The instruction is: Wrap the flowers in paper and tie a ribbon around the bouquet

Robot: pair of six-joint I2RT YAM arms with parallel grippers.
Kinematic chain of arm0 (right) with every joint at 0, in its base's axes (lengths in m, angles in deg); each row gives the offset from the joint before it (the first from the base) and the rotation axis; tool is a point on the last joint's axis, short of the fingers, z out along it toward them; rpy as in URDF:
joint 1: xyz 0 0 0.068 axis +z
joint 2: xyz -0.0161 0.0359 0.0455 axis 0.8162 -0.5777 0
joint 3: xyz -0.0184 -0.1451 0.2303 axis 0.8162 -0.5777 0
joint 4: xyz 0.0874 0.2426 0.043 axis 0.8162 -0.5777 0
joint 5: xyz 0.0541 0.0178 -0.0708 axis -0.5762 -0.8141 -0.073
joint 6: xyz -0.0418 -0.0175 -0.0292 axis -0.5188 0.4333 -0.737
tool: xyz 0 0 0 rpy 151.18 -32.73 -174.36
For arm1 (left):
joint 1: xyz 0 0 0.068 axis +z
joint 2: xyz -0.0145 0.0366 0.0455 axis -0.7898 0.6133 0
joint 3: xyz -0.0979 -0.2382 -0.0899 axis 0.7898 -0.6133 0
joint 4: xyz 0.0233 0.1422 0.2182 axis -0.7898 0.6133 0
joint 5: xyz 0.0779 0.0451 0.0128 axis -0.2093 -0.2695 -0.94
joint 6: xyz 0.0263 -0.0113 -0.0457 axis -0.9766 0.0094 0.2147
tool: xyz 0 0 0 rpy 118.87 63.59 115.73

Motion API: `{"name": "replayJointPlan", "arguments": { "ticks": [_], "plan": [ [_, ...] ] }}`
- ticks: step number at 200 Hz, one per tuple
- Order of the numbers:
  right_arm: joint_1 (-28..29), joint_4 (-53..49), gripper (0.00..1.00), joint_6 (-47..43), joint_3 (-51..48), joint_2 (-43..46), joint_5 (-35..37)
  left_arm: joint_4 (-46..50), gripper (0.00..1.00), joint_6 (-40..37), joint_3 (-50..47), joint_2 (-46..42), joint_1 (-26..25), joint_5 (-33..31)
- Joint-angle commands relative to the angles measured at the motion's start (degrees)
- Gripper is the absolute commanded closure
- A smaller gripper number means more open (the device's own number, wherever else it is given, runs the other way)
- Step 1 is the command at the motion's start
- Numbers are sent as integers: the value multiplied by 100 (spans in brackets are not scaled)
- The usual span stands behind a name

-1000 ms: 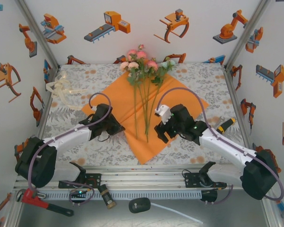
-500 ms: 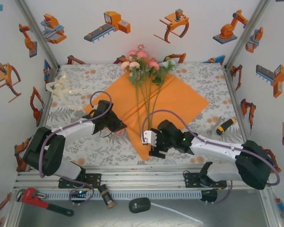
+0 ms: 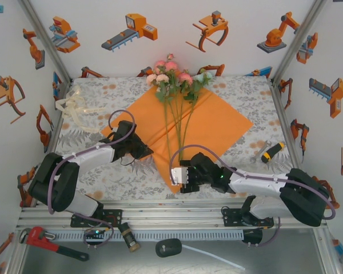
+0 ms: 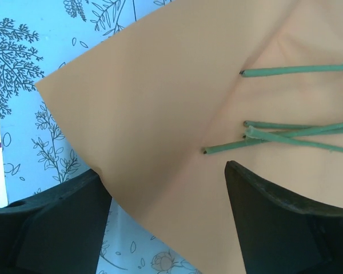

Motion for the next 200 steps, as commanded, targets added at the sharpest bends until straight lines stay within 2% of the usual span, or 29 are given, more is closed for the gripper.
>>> {"name": "replayJointPlan", "arguments": {
  "ticks": [1, 19, 30, 52, 61, 76, 99, 128, 168, 192, 200],
  "plan": [
    [78, 448, 37, -201, -204, 146, 43, -190, 88, 69, 98, 41, 36, 38],
    [91, 446, 46, 52, -209, 386, -100, -161, 82, -19, 64, -48, 41, 52],
    [86, 389, 55, 226, -212, 575, -248, -48, 77, -128, 25, -186, 39, -13],
    [89, 243, 76, 574, -279, 864, -525, 283, 56, -463, -60, -601, 38, -249],
    [89, 150, 85, 691, -295, 948, -623, 402, 50, -690, -100, -821, 35, -315],
    [89, -37, 93, 956, -260, 1084, -777, 537, 42, -1310, -166, -1282, 21, -375],
    [87, -146, 98, 1368, -210, 1258, -964, 762, 32, -2685, -263, -2129, -174, -333],
    [75, -451, 100, 1538, -85, 1472, -1013, 772, 18, -4357, -599, -3266, -874, -337],
    [-134, -946, 100, 1626, 114, 1769, -1203, 561, 8, -6129, -1272, -4606, -1934, -101],
    [-315, -1238, 100, 1689, 143, 2086, -1234, 505, 0, -6817, -1529, -4820, -2853, -761],
    [-361, -1303, 100, 1703, 143, 2204, -1238, 525, 3, -7050, -1584, -4736, -3139, -1102]
  ]
}}
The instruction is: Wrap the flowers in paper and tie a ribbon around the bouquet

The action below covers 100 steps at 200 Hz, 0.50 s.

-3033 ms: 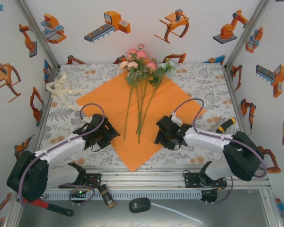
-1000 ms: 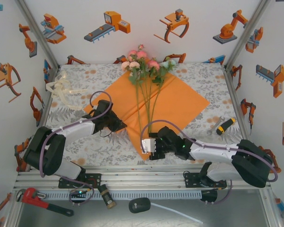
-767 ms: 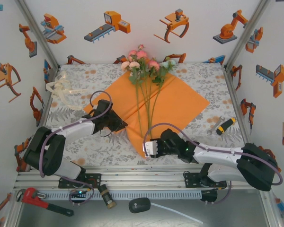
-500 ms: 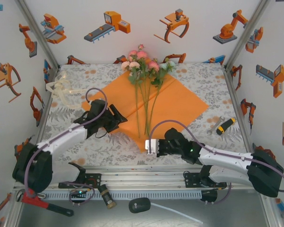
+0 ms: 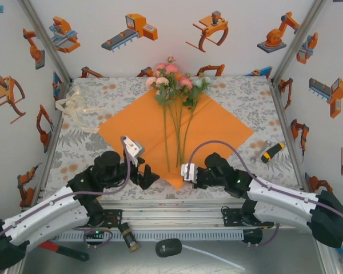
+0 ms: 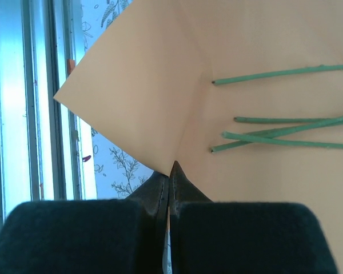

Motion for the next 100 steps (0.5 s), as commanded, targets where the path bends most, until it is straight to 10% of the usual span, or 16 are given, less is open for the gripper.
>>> {"name": "replayJointPlan", "arguments": {
  "ticks": [1, 67, 86, 100],
  "plan": [
    [-129, -327, 100, 179, 211, 349, -202, -25, 3, -1330, -199, 84, -662, -715],
    [-185, -721, 100, 8, 402, 210, -229, -1869, 3, -2819, -307, 2154, -1196, -2447],
    [-185, -685, 77, 46, 398, 197, -150, -2031, 0, -2697, -234, 2461, -1043, -2161],
    [-187, -568, 62, 130, 313, 194, -103, -1934, 23, -2489, -216, 2523, -971, -1865]
  ]
}}
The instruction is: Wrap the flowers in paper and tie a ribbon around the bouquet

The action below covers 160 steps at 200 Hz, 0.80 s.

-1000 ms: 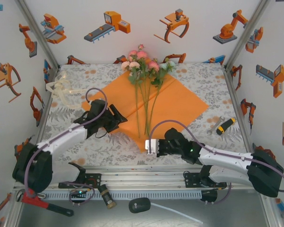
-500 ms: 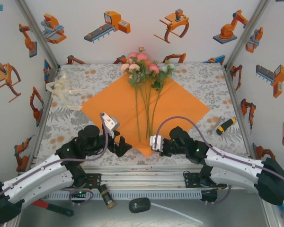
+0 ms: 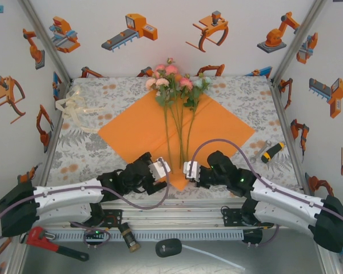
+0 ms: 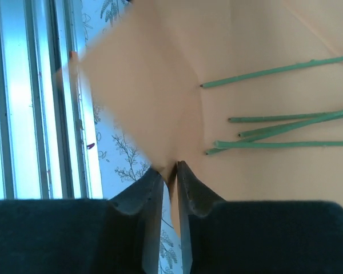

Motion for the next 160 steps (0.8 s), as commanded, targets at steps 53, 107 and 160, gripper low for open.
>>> {"name": "replayJointPlan", "arguments": {
  "ticks": [53, 107, 160],
  "plan": [
    [-28, 452, 61, 332, -12, -323, -62, 39, 79, 765, -5, -308, 285, 1418],
    [-28, 328, 96, 690, 156, -422, -278, 491, 100, 1273, -68, -713, 291, 1916],
    [50, -687, 100, 1817, 434, 176, -541, 1054, 85, 1955, -92, -888, -300, 1763]
  ]
}}
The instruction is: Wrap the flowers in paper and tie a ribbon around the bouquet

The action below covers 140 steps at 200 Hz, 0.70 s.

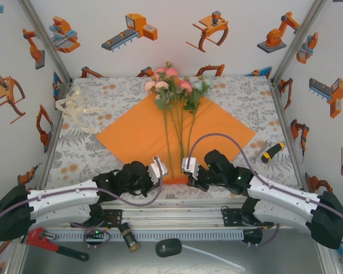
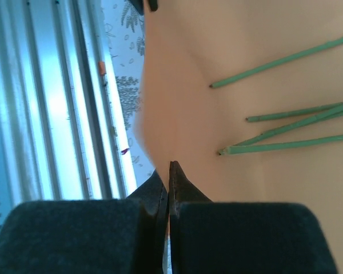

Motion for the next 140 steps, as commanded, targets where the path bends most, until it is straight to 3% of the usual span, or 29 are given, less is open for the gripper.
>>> {"name": "replayJointPlan", "arguments": {
  "ticks": [1, 10, 19, 49, 86, 123, 140],
  "plan": [
    [38, -422, 100, 567, 262, 401, -194, 314, 83, 449, -45, -251, -160, -41],
    [38, -391, 100, 457, 326, 429, -71, 141, 62, 413, -113, -358, -158, -126],
    [25, -417, 100, 234, 424, 334, 58, 7, 48, 329, -121, -418, -149, -248],
    [-301, -805, 100, -900, 1060, -584, 400, -263, 31, 43, -18, -281, -61, -612],
    [-1022, -1081, 97, -2027, 1931, -1783, -453, -849, 12, 208, -100, 227, 283, -721],
    [-1454, -1293, 96, -2577, 2532, -2705, -1199, -1475, 10, 525, -119, 819, 513, -1145],
    [-1572, -1180, 96, -2634, 2616, -2891, -1288, -1654, 21, 530, -58, 1168, 584, -1032]
  ]
}}
